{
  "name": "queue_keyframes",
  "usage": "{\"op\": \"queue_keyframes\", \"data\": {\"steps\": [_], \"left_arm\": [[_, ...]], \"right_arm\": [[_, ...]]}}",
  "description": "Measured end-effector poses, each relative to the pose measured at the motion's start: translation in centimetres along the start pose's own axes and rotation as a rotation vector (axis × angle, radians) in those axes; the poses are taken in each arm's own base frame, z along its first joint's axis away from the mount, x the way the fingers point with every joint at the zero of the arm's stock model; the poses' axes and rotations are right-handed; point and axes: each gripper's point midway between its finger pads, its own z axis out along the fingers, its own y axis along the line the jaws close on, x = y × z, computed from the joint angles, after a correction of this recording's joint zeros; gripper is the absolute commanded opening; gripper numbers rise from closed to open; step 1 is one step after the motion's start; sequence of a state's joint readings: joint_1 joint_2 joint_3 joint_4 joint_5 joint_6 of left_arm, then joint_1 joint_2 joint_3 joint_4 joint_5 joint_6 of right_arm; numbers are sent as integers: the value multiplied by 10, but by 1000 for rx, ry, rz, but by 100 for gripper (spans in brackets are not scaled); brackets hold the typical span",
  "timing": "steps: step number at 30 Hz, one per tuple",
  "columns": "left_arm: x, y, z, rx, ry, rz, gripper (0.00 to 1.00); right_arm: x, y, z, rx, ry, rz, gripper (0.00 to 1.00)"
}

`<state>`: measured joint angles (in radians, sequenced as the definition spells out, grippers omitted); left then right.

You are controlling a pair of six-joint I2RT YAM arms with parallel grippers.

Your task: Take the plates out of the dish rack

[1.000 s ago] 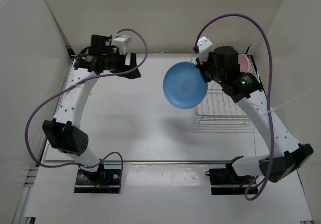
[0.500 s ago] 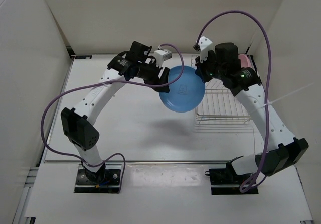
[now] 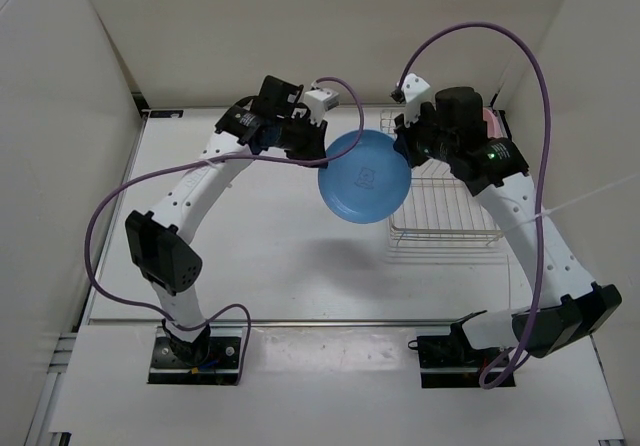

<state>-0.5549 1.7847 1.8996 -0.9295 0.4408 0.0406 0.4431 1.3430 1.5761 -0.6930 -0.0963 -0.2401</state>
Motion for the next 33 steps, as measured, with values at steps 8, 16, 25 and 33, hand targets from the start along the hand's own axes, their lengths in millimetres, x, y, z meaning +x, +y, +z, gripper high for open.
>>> {"op": "queue_keyframes", "data": {"steps": [8,16,25,33], "left_arm": [[-2,8,6,-56,-24,-58,11],[56,48,-1,-240,40,-182,11],[132,176,-77,-544,-8,-542,11],[253,250,-61,-564,186,-909,11]], "right_arm": [[2,-1,3,8,-2,7,33],[9,-17,15,90,20,30,78],[25,-62,15,242,71,65,82],[17,-67,-1,278,44,39,82]]}}
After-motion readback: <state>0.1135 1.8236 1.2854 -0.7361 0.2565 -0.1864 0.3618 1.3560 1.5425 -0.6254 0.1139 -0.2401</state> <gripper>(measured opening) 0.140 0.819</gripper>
